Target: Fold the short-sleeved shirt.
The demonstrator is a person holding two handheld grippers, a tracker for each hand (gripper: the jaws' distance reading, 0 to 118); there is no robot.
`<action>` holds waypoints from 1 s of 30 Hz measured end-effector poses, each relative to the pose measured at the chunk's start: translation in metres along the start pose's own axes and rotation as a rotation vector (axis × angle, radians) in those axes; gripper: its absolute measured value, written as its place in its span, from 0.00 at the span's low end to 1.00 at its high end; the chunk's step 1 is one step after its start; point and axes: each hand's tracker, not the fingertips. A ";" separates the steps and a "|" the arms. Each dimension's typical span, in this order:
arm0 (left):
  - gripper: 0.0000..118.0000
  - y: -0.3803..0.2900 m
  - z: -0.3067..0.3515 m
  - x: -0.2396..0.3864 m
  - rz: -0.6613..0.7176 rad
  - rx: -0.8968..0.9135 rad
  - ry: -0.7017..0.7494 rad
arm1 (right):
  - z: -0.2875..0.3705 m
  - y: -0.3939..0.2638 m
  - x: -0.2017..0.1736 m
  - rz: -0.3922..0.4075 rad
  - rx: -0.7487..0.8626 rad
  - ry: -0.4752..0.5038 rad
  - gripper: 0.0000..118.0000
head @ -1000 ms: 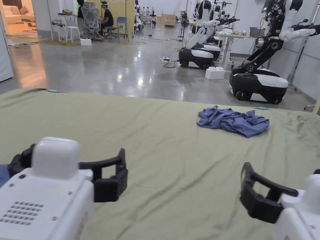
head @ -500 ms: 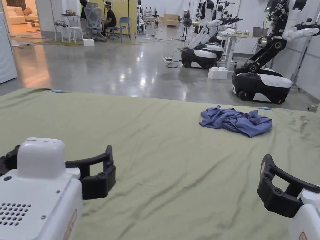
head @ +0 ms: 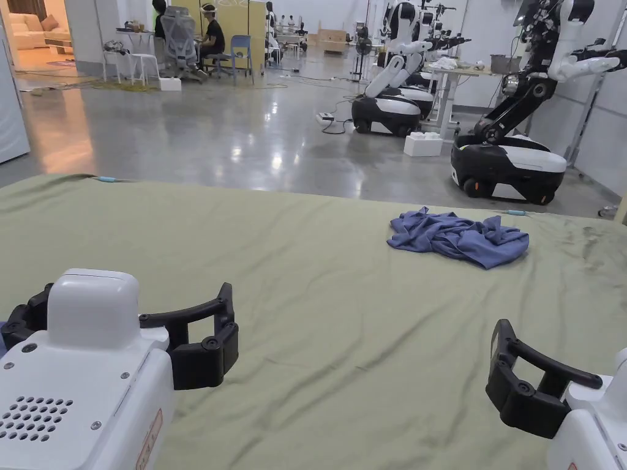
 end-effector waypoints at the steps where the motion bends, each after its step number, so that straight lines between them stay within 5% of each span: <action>1: 1.00 0.000 0.000 0.001 -0.005 0.000 0.000 | 0.000 0.000 0.000 0.002 -0.002 0.004 1.00; 15: 1.00 0.006 -0.007 0.024 -0.056 0.014 -0.032 | -0.004 0.001 0.005 -0.005 -0.001 0.010 1.00; 20: 1.00 0.008 -0.013 0.014 0.087 -0.046 -0.103 | -0.005 0.001 0.006 -0.008 0.015 0.001 1.00; 27: 1.00 0.006 -0.014 0.008 0.109 -0.099 -0.054 | -0.008 0.004 0.004 -0.018 -0.035 0.027 1.00; 28: 0.87 0.006 -0.013 0.008 0.103 -0.099 -0.053 | -0.007 0.004 0.003 -0.001 -0.050 0.038 0.99; 29: 0.54 0.005 -0.011 0.008 0.100 -0.096 -0.040 | -0.006 0.004 0.002 0.013 -0.049 0.038 0.87; 30: 0.00 0.003 -0.011 0.009 0.101 -0.075 -0.028 | -0.002 0.002 0.001 0.026 -0.027 0.038 0.29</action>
